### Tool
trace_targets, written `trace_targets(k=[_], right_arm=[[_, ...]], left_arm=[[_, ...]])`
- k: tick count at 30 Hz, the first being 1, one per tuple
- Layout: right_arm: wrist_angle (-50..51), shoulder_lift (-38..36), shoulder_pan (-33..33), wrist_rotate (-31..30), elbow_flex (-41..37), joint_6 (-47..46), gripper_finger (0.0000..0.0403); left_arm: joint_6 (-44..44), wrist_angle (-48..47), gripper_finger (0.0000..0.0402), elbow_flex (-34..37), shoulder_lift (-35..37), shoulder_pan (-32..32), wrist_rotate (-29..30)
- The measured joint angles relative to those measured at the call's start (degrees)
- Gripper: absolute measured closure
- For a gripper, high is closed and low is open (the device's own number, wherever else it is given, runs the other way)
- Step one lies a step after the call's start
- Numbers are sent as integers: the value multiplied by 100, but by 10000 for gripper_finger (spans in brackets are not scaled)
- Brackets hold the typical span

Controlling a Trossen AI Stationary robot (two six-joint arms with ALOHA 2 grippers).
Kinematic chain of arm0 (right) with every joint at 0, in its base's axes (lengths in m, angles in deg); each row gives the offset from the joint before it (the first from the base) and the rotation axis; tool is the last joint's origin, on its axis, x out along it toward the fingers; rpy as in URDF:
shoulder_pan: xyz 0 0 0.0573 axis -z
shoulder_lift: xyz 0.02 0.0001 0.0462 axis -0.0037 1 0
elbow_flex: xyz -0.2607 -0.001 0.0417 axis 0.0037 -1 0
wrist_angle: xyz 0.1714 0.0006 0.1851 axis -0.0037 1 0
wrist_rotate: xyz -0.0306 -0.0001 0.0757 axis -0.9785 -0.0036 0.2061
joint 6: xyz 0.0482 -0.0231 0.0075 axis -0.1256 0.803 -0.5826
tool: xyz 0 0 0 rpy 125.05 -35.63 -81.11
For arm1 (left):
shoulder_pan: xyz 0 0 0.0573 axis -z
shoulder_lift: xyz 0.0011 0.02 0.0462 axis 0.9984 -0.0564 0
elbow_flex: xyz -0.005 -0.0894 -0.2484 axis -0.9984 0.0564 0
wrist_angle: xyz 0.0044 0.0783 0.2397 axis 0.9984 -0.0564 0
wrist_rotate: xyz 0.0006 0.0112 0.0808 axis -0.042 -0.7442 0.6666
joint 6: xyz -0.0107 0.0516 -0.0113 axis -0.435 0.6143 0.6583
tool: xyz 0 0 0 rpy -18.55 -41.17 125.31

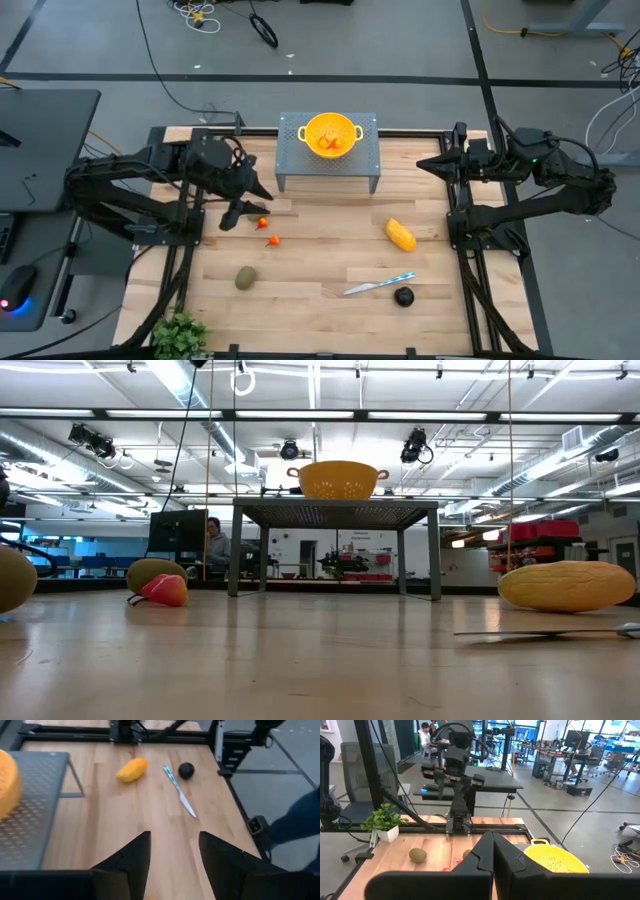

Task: Pick & Place Fruit
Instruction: Put the yellow pear into the yellow strainer bowl on the shelf

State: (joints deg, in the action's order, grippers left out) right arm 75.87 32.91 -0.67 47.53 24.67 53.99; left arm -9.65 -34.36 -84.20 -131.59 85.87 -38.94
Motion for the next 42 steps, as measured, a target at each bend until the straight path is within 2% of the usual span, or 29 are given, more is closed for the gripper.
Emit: trace_targets(k=[13,20,24,30,42], right_arm=[[77,-1,0,7,0,139,403],[205,-1,0,7,0,139,403],[207,2,0,9,0,139,403],[209,1,-2,7,0,139,403],[250,2,-2,13,2,139,403]], left_arm=[[-17,-553,225,4,-689,885,186],[42,-646,226,4,-1070,1058,259],[-309,-643,218,2,-1301,1060,252],[-785,-818,196,9,-1504,1092,232],[-1331,-991,119,4,-1709,1353,270]])
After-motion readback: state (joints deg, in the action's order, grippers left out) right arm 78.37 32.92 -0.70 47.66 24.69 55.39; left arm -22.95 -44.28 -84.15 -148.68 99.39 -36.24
